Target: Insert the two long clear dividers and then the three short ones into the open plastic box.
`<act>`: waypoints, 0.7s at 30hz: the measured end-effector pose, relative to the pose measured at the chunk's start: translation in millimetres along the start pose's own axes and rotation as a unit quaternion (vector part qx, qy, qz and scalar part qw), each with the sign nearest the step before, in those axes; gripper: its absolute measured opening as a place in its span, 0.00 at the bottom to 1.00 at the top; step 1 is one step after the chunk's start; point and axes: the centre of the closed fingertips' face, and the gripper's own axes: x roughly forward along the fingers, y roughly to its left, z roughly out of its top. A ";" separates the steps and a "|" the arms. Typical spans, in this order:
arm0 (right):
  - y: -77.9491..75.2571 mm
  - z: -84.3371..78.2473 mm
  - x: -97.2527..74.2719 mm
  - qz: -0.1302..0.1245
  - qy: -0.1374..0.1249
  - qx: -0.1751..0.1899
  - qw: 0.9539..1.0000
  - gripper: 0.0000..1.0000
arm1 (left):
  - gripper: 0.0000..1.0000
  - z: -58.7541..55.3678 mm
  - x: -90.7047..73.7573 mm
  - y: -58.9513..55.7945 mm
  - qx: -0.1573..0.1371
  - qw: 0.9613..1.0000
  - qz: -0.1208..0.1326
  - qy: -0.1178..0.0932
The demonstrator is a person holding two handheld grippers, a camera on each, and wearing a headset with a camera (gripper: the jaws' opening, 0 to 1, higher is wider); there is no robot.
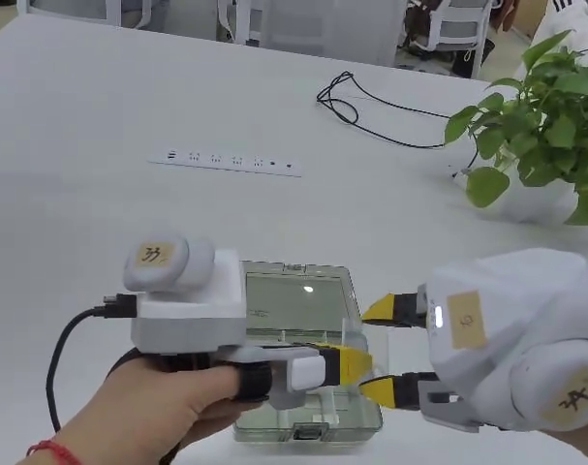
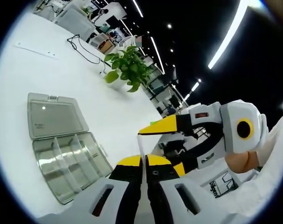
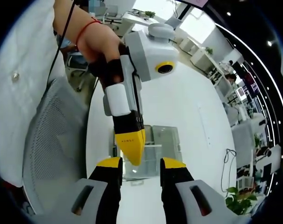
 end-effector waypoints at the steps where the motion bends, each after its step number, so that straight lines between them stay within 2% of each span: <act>1: -0.3 0.1 0.4 -0.001 0.000 -0.002 1.000 0.33 | 0.00 0.3 -0.1 0.5 -0.001 1.000 0.001 -0.002; 3: -1.8 0.3 0.3 -0.003 0.000 -0.005 1.000 0.33 | 0.00 -2.0 -1.1 4.0 0.010 1.000 0.009 0.003; 4: -1.3 0.7 0.0 0.000 -0.002 -0.001 1.000 0.33 | 0.00 -0.7 -0.9 2.7 0.011 1.000 0.007 -0.003; 6: -2.2 2.4 -2.5 0.003 -0.009 0.007 1.000 0.35 | 0.00 -0.5 -1.7 1.7 0.009 1.000 0.004 -0.002; 7: -3.2 2.8 -3.8 0.003 -0.012 0.010 1.000 0.35 | 0.00 -0.8 -2.3 2.2 0.021 1.000 0.006 0.000; 8: -4.9 3.9 -6.5 0.007 -0.021 0.019 1.000 0.35 | 0.00 -1.3 -3.1 3.7 0.046 0.999 0.010 0.006; 11: -9.5 6.8 -13.3 0.023 -0.050 0.060 0.997 0.35 | 0.00 -1.8 -4.4 -0.1 0.070 0.998 0.000 0.008; 14: -12.2 8.1 -21.3 0.051 -0.075 0.087 0.992 0.32 | 0.00 -3.7 -5.8 -3.4 0.118 0.993 -0.010 0.016; 15: -11.8 8.7 -23.2 0.061 -0.082 0.093 0.990 0.31 | 0.00 -5.4 -6.4 -4.5 0.126 0.992 -0.012 0.020; 19: -4.1 11.3 -31.4 0.123 -0.107 0.101 0.982 0.25 | 0.00 -8.7 -9.4 -15.4 0.193 0.980 -0.043 0.023; 20: -3.5 11.8 -32.4 0.131 -0.110 0.106 0.980 0.25 | 0.00 -9.7 -10.4 -18.3 0.211 0.976 -0.050 0.024; 21: -2.2 13.3 -33.8 0.143 -0.115 0.108 0.977 0.24 | 0.00 -10.3 -11.7 -22.1 0.240 0.969 -0.059 0.023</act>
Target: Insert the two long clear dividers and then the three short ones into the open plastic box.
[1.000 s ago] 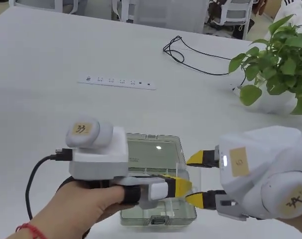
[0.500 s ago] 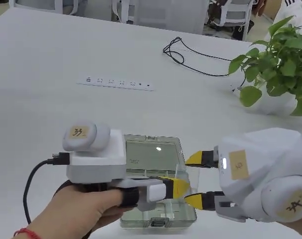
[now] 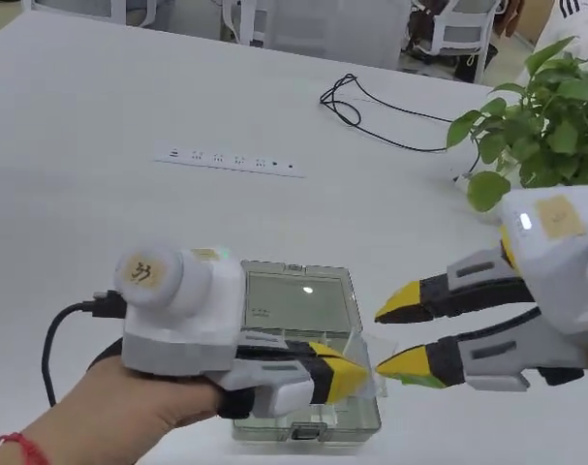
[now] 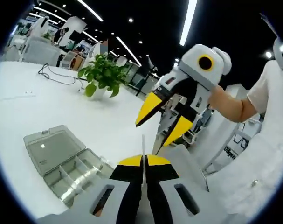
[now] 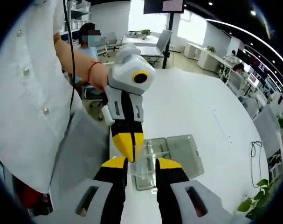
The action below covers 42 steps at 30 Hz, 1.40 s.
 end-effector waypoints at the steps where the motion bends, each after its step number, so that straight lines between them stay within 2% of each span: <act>1: 1.9 1.0 -0.6 0.011 -0.003 0.001 1.000 0.23 | 0.00 -0.8 -1.3 -3.8 0.025 1.000 -0.007 0.005; 3: 8.5 4.2 -1.2 0.040 -0.010 0.009 0.999 0.21 | 0.00 0.0 -3.2 -12.0 0.060 0.998 -0.026 0.007; 5: 11.2 5.5 -1.5 0.057 -0.011 0.008 0.998 0.19 | 0.00 1.4 -4.1 -15.4 0.081 0.996 -0.033 0.004; 6: 16.3 6.1 -1.2 0.074 -0.009 0.008 0.997 0.17 | 0.00 1.1 -5.0 -18.1 0.092 0.995 -0.038 0.007; 7: 20.1 6.5 -1.1 0.087 -0.009 0.010 0.996 0.16 | 0.00 0.0 -5.6 -19.3 0.088 0.995 -0.040 0.010; 10: 29.4 7.9 0.1 0.114 -0.004 0.007 0.993 0.13 | 0.00 0.1 -7.1 -21.2 0.099 0.994 -0.047 0.011; 17: 40.6 8.2 4.0 0.150 0.002 0.004 0.989 0.06 | 0.00 -2.1 -9.4 -26.6 0.112 0.992 -0.057 0.013; 20: 41.4 6.8 4.6 0.154 0.003 0.002 0.988 0.04 | 0.00 -4.1 -9.6 -29.5 0.117 0.991 -0.062 0.017; 29: 44.0 6.5 6.7 0.161 0.006 0.003 0.987 0.03 | 0.00 -6.3 -10.6 -29.9 0.125 0.990 -0.058 0.018; 42: 45.2 4.8 9.8 0.155 0.014 -0.006 0.988 0.03 | 0.00 -11.0 -10.7 -28.3 0.127 0.990 -0.048 0.024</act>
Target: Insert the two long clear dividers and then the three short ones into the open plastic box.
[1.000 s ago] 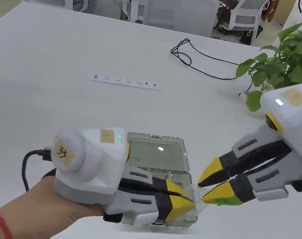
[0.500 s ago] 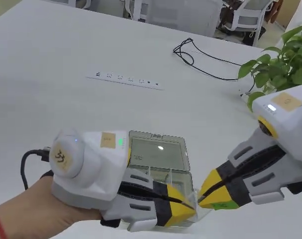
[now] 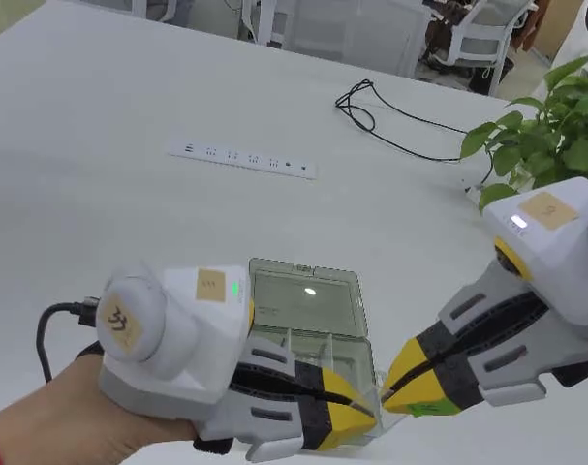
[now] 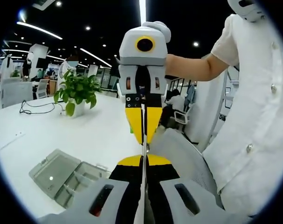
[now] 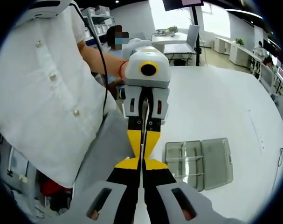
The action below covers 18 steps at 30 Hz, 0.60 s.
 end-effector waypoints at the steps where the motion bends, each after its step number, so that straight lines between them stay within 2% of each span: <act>1: -0.3 -0.2 0.3 -0.001 0.001 -0.001 1.000 0.03 | 0.00 -0.9 -0.4 0.8 -0.002 1.000 0.003 0.001; 13: -5.1 -6.8 -2.4 -0.013 0.013 0.000 1.000 0.03 | 0.08 -8.8 -9.8 13.5 -0.014 0.999 0.037 0.005; 18: -15.1 -15.7 -5.9 -0.028 0.019 0.004 0.999 0.03 | 0.11 -15.0 -17.3 20.6 -0.022 0.998 0.054 0.008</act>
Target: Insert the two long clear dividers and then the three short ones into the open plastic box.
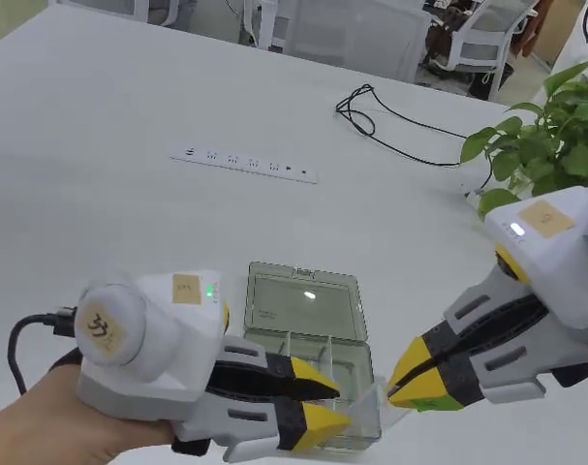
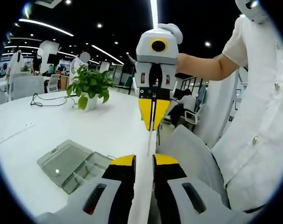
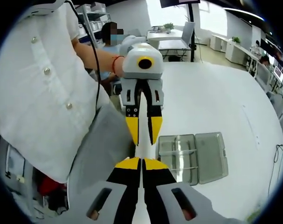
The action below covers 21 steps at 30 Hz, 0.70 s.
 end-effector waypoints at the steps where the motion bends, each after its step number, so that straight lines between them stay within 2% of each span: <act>1: -1.9 -1.4 -0.3 -0.003 0.001 0.001 1.000 0.03 | 0.12 -0.5 -0.9 0.6 -0.001 1.000 0.003 0.000; 7: -14.0 -10.0 -0.8 -0.019 0.014 0.005 1.000 0.03 | 0.25 -7.9 -8.5 10.6 -0.004 1.000 0.028 0.005; 11: -23.5 -16.9 -1.5 -0.028 0.023 0.006 0.999 0.03 | 0.30 -11.5 -13.9 15.3 -0.007 0.999 0.040 0.006; 15: -34.9 -25.3 0.4 -0.039 0.035 0.005 0.999 0.03 | 0.44 -17.7 -18.2 22.1 -0.007 0.998 0.057 0.013; 21: -49.2 -38.9 7.1 -0.051 0.057 0.001 0.997 0.03 | 0.55 -25.2 -25.2 30.9 -0.014 0.997 0.073 0.017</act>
